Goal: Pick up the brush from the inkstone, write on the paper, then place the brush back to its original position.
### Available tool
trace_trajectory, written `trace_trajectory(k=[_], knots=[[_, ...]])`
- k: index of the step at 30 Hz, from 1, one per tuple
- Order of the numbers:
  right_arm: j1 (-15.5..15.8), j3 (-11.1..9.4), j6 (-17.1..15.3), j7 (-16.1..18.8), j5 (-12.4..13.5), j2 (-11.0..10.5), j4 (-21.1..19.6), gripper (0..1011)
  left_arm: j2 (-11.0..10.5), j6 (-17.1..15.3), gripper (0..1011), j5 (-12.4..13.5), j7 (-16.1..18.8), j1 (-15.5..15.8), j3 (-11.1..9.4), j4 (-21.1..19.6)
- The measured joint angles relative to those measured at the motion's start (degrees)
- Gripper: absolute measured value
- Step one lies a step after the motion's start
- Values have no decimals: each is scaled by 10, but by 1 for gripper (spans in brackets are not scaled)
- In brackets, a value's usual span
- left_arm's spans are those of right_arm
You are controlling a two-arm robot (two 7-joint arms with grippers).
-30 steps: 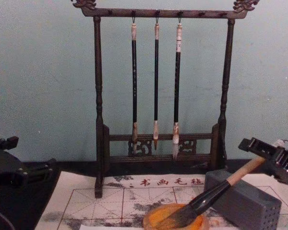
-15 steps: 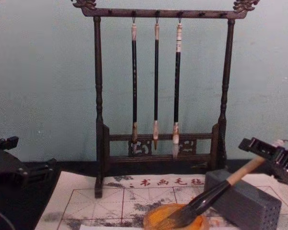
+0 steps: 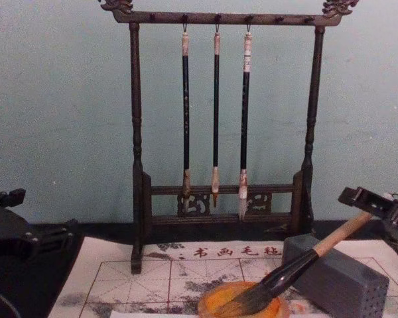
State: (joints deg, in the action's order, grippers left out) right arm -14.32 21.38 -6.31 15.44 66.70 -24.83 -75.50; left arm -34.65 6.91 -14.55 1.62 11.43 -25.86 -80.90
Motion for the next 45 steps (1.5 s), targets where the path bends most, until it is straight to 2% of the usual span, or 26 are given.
trace_trajectory(k=[7, 11, 14, 18, 22, 23, 24, 30, 32, 37, 45], knots=[[19, -6, 15, 9, -19, -21, -21, 1002, 0, 0, 1001, 0, 0, 0, 0, 0], [33, -8, 28, 17, -40, -35, -32, 1003, 0, 0, 1001, 0, 0, 0, 0, 0], [47, -11, 47, 28, -67, -49, -40, 1003, 0, 0, 1001, 0, 0, 0, 0, 0], [56, -13, 64, 38, -90, -61, -44, 1002, 0, 0, 1001, 0, 0, 0, 0, 0], [64, -13, 94, 49, -131, -74, -45, 1002, 0, 0, 1001, 0, 0, 0, 0, 0], [66, -12, 108, 50, -149, -76, -44, 1003, 0, 0, 1001, 0, 0, 0, 0, 0], [66, -12, 108, 50, -149, -76, -44, 1002, 0, 0, 1001, 0, 0, 0, 0, 0], [68, -2, 170, 44, -237, -81, -30, 1003, 0, 0, 1001, 0, 0, 0, 0, 0], [68, 0, 179, 41, -253, -81, -26, 1003, 0, 0, 1001, 0, 0, 0, 0, 0], [67, 1, 191, 28, -285, -76, -17, 1002, 0, 0, 1001, 0, 0, 0, 0, 0], [66, -6, 188, 10, -303, -60, -9, 1002, 0, 0, 1001, 0, 0, 0, 0, 0]])
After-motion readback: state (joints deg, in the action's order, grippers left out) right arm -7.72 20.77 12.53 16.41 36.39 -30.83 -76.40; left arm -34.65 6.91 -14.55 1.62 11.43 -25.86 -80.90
